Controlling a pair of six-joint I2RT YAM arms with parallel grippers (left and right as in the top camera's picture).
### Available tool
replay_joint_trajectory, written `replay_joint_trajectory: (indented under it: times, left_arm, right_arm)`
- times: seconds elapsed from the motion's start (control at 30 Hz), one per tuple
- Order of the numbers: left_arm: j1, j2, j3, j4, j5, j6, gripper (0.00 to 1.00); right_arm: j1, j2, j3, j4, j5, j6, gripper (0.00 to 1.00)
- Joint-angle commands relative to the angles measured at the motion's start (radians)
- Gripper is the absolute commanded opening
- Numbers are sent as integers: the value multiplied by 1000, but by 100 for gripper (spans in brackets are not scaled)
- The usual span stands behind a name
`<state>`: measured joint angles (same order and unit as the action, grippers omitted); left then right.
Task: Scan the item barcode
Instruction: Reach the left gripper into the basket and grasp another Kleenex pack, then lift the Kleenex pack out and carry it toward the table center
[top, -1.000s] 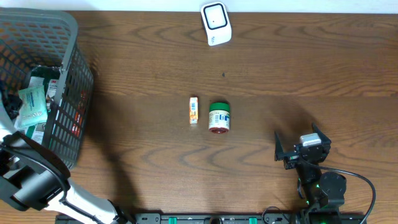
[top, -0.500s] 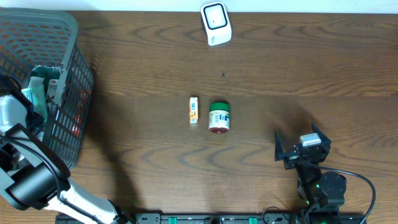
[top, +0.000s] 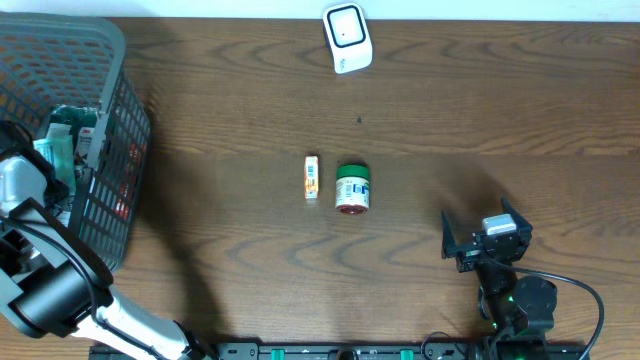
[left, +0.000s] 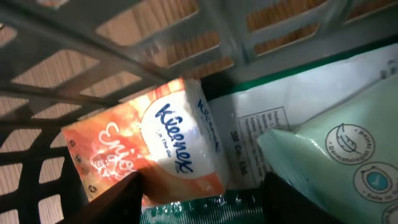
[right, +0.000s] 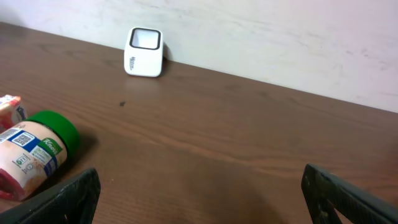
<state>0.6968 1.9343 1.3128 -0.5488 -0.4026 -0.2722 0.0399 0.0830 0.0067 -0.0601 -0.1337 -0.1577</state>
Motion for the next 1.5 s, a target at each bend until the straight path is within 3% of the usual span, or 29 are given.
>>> replay_joint_trajectory:
  times: [0.0,0.3,0.4,0.47,0.63,0.83,1.1,1.3,1.47]
  left_arm:
    - [-1,-10,-5,14,-11,40,57]
    - [53,9,-42,17,-10,14,54]
    - [61,3,-37,17,-6,9,21]
    - [56,-17,-32,16,-6,9,13]
    - [29,-153,-23,16,-6,4,12]
    - [-18,-459,-23,16,23,-102,8]
    - [-124,-857,-1,12,427,-127,8]
    - [-321,-969,112,-182,475,-134,7]
    - [-585,-875,295,-475,475,-134,7]
  right_arm:
    - [0,-4,-1,-4,5,15,99]
    - [0,-4,-1,-4,5,15,99]
    - [0,-4,-1,-4,5,15,99]
    - [0,-4,-1,-4,5,15,99]
    - [0,-4,-1,-4,5,15,99]
    - [0,-4,-1,-4,5,15,99]
    - [0,-4,-1,-4,5,15,99]
    - [0,-4,-1,-4,5,15,99]
    - [0,-4,-1,-4,5,15,99]
